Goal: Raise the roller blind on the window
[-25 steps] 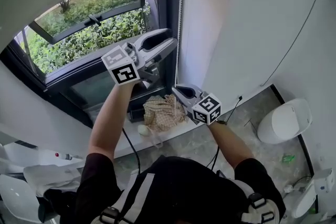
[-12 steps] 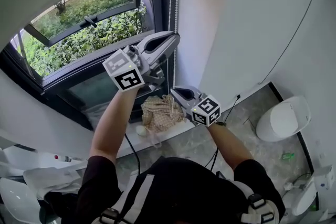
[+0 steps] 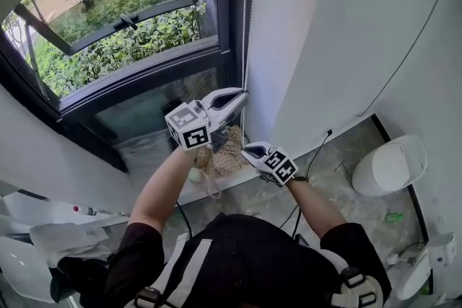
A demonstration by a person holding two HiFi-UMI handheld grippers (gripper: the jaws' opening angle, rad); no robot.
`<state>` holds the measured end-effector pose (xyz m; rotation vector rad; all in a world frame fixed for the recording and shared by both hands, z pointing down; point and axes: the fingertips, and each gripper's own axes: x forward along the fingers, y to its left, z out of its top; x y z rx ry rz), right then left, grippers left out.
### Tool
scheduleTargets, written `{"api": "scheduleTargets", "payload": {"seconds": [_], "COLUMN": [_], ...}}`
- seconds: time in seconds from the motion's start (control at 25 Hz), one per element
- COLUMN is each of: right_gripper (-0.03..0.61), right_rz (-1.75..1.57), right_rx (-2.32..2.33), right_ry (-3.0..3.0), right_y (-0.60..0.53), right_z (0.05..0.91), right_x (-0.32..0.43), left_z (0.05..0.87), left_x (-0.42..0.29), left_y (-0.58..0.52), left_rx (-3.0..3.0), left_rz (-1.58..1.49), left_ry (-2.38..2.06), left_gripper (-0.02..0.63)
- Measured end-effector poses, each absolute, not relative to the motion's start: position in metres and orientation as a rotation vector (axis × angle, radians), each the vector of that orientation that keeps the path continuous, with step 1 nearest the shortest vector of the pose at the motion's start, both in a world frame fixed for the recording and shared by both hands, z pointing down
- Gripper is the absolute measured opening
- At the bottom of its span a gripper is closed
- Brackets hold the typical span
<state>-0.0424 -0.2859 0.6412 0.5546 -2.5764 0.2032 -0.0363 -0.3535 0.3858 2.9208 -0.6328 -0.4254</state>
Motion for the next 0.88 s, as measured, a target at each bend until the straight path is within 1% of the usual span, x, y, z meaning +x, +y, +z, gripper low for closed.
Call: {"api": "scheduleTargets", "payload": {"seconds": [0.04,0.08,0.12,0.24,0.4,0.56,0.68,0.88], "right_gripper": [0.042,0.084,0.1,0.098,0.1,0.105,0.107,0.114], "right_rz": [0.206,0.219,0.224,0.115,-0.104,-0.195,-0.222,-0.214], "right_rx": [0.546,0.552,0.572,0.665,0.782,0.871,0.9,0.876], "right_ry": [-2.592,-2.624,-2.667,-2.814,-3.027,-3.208,-3.256,-3.331], "right_y": [-0.282,-0.282,-0.284,-0.303,-0.32,-0.33,-0.34,-0.347], "right_z": [0.638,0.629,0.614,0.544,0.425,0.325,0.286,0.257], "right_x": [-0.041,-0.039,-0.038,-0.035,-0.029,-0.029,-0.038,-0.057], "left_z": [0.388,0.388,0.386,0.383,0.384,0.382,0.382,0.383], "left_x": [-0.038,-0.039,-0.038,-0.039,-0.049,-0.054,-0.055,-0.056], "left_y": [-0.352,-0.351,-0.35,-0.351,-0.352,-0.348,-0.345,-0.338], "left_rx": [2.914,2.922,2.939,2.958,2.907,2.894,2.909,2.972], "left_rz": [-0.44,-0.436,-0.417,-0.391,-0.459,-0.444,-0.452,-0.411], "left_ry": [-0.64,-0.65,-0.658,-0.668,-0.68,-0.711,-0.707,-0.719], "left_gripper": [0.008,0.008,0.008,0.008,0.008,0.008,0.008,0.008]}}
